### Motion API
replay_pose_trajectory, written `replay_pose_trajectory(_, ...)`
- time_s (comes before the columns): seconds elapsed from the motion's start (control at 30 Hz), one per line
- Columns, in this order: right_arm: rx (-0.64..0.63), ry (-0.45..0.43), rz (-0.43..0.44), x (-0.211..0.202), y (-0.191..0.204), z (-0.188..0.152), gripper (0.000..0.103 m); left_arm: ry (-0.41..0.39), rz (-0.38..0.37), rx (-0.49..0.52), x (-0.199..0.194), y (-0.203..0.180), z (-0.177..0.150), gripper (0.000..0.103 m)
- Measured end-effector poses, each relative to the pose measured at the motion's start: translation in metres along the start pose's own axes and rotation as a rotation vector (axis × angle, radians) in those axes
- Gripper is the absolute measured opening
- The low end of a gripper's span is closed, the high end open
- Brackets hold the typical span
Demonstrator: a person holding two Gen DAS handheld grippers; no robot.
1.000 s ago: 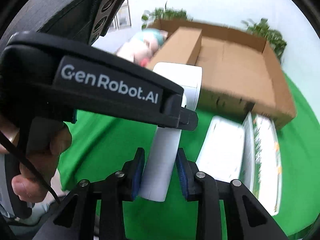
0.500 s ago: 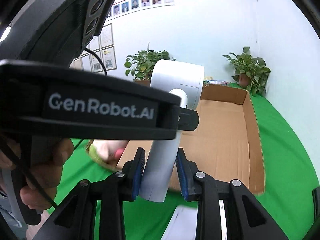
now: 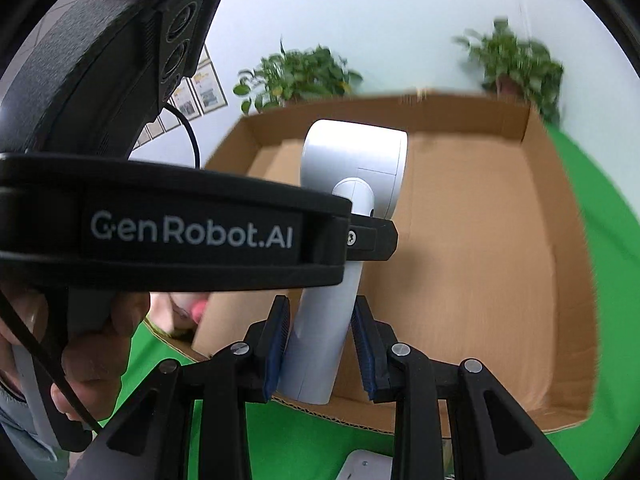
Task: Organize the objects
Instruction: 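Lift the hair dryer and lower it into the open box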
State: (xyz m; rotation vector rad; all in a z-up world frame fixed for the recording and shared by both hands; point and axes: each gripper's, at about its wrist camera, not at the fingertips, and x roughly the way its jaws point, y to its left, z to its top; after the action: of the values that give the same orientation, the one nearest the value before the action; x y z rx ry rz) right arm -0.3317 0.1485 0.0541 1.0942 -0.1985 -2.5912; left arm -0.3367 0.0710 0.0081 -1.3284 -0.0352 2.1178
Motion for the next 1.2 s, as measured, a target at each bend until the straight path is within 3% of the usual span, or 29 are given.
replay_pose_trajectory(0.1, 0.041, 0.045, 0.03, 0.019, -0.009, -0.024, 0.029, 0.046, 0.026, -0.002, 0.021, 0.004, -0.001, 0.036)
replay_pose_trajectory(0.33, 0.137, 0.094, 0.074, 0.048, -0.03, -0.04, 0.027, 0.121, 0.087, -0.023, 0.051, 0.006, 0.001, 0.037)
replay_pose_trajectory(0.53, 0.172, 0.096, 0.085, 0.057, -0.036, -0.045, 0.021, 0.148, 0.177, -0.024, 0.048, 0.003, 0.0, 0.043)
replay_pose_trajectory(0.73, 0.197, 0.087, 0.098, 0.06, -0.03, -0.048, 0.021, 0.159, 0.189, -0.033, 0.04, 0.002, 0.002, 0.043)
replay_pose_trajectory(0.93, 0.212, 0.091, 0.064, 0.066, -0.024, -0.051, 0.022, 0.121, 0.149, -0.036, 0.018, 0.002, 0.006, 0.041)
replay_pose_trajectory(1.03, 0.239, 0.128, 0.069, 0.079, -0.023, -0.056, 0.023, 0.077, 0.205, -0.016, 0.003, 0.003, 0.007, 0.041)
replay_pose_trajectory(1.2, 0.211, 0.141, 0.036, 0.095, -0.008, -0.061, 0.023, 0.014, 0.18, -0.061, -0.026, 0.02, 0.003, 0.041)
